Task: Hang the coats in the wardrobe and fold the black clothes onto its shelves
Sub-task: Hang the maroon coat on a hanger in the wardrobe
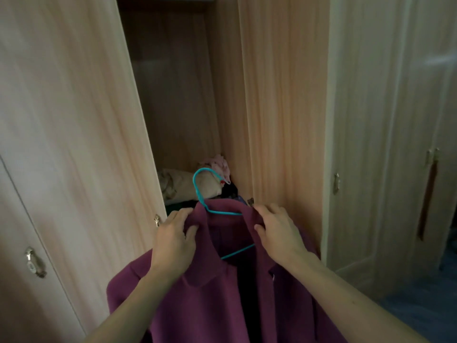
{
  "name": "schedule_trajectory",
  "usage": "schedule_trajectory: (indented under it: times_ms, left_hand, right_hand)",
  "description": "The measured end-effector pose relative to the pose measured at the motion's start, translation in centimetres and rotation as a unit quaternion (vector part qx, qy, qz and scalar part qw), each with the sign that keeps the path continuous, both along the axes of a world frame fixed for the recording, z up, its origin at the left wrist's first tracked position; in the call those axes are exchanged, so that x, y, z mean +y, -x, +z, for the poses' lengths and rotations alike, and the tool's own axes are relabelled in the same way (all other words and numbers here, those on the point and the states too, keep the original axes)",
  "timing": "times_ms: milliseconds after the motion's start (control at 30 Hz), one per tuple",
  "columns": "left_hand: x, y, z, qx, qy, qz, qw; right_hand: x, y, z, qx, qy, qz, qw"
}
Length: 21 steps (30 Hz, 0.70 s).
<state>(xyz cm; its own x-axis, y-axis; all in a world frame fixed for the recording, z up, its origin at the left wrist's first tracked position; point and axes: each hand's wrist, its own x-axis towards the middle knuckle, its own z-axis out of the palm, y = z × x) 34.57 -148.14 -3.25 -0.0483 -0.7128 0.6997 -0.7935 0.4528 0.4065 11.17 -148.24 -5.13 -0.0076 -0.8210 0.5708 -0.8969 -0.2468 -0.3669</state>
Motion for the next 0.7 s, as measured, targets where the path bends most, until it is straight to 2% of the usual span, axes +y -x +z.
schedule_trajectory:
  times_ms: [100, 300, 467, 567, 700]
  left_hand:
    - [-0.4, -1.1, 1.6, 0.005, 0.019, 0.005, 1.000]
    - [-2.9, -3.5, 6.7, -0.012, 0.029, 0.005, 0.999]
    - [-6.7, -5.9, 11.6, -0.084, -0.080, -0.057, 0.992]
    - [-8.9, -6.1, 12.4, 0.004, -0.126, -0.131, 0.983]
    - [-12.3, -5.2, 11.8, 0.151, -0.140, -0.133, 0.970]
  right_hand:
    - [-2.7, -0.8, 1.6, 0.006, 0.018, 0.026, 0.999]
    - [-7.9, -3.7, 5.1, -0.053, 0.093, 0.035, 0.994]
    - [-12.3, -6.0, 8.7, -0.073, 0.135, 0.022, 0.988]
    - [-14.9, -7.6, 10.4, -0.077, 0.129, 0.009, 0.989]
    - [-17.1, -10.2, 13.0, -0.091, 0.082, -0.011, 0.992]
